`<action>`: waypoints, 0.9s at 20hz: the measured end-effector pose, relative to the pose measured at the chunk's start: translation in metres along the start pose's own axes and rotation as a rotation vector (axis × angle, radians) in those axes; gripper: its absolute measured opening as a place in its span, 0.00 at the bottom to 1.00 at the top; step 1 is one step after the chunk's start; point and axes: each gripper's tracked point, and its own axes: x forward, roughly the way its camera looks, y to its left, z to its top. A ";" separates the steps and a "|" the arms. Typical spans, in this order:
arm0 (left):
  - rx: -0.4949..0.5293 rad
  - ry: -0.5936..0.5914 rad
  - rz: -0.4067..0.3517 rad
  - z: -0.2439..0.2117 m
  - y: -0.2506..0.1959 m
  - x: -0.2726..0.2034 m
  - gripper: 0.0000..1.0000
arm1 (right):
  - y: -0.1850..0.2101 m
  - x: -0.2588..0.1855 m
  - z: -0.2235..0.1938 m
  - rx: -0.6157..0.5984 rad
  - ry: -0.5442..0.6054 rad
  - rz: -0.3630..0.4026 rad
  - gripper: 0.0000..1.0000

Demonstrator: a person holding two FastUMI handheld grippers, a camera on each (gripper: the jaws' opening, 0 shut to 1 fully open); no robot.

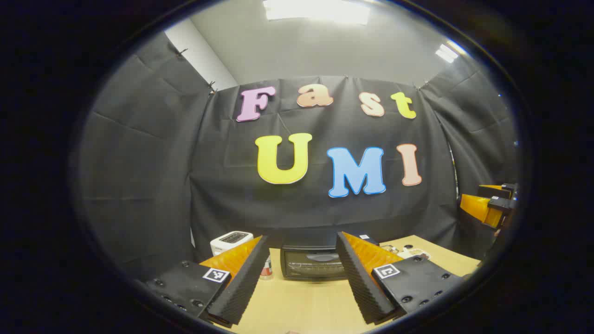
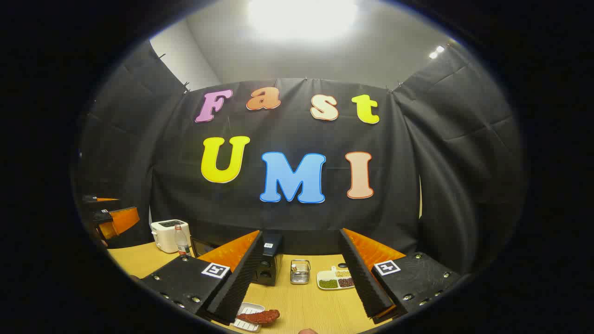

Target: Open the electric oven with the left hand, put the food in, and close the electric oven.

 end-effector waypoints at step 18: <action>0.001 -0.012 0.015 0.005 -0.024 -0.009 1.00 | -0.020 -0.010 -0.012 -0.003 0.001 0.015 0.98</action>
